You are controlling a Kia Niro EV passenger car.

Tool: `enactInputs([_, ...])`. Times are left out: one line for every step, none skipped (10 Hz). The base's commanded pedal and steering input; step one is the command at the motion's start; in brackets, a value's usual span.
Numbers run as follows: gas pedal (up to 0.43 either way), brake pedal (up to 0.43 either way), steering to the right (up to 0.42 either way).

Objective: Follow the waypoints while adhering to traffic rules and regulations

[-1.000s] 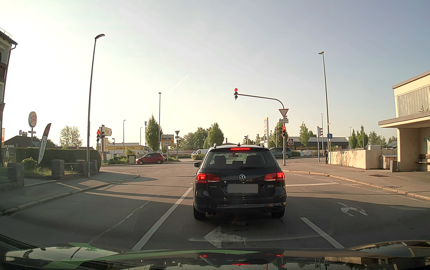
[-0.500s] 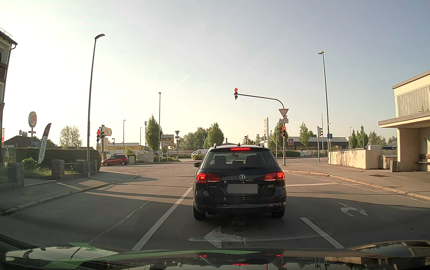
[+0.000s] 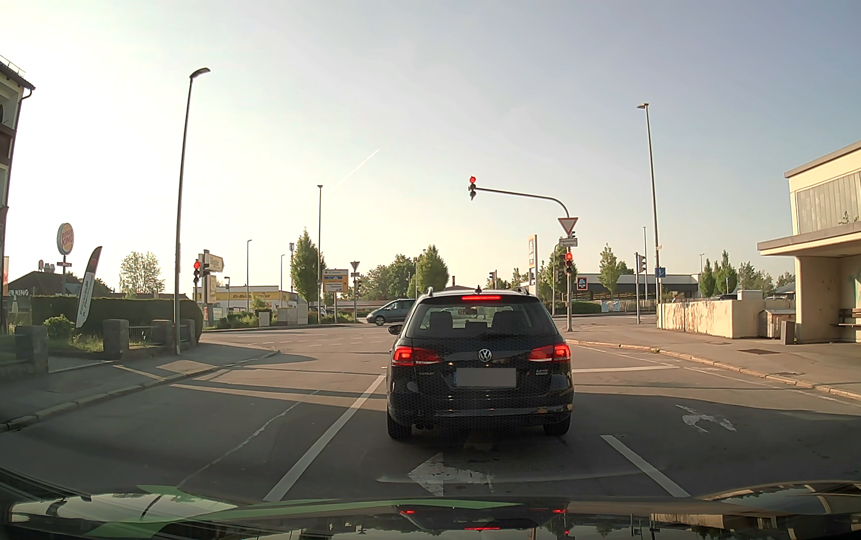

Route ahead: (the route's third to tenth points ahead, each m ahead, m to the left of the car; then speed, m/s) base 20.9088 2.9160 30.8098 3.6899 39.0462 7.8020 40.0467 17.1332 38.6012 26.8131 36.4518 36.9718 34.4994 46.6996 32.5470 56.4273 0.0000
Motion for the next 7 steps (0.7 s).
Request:
enactInputs([0.000, 0.360, -0.005])
enactInputs([0.000, 0.366, -0.005])
enactInputs([0.000, 0.360, -0.005])
enactInputs([0.000, 0.366, -0.005])
enactInputs([0.000, 0.366, -0.005])
enactInputs([0.000, 0.366, -0.005])
enactInputs([0.000, 0.366, -0.005])
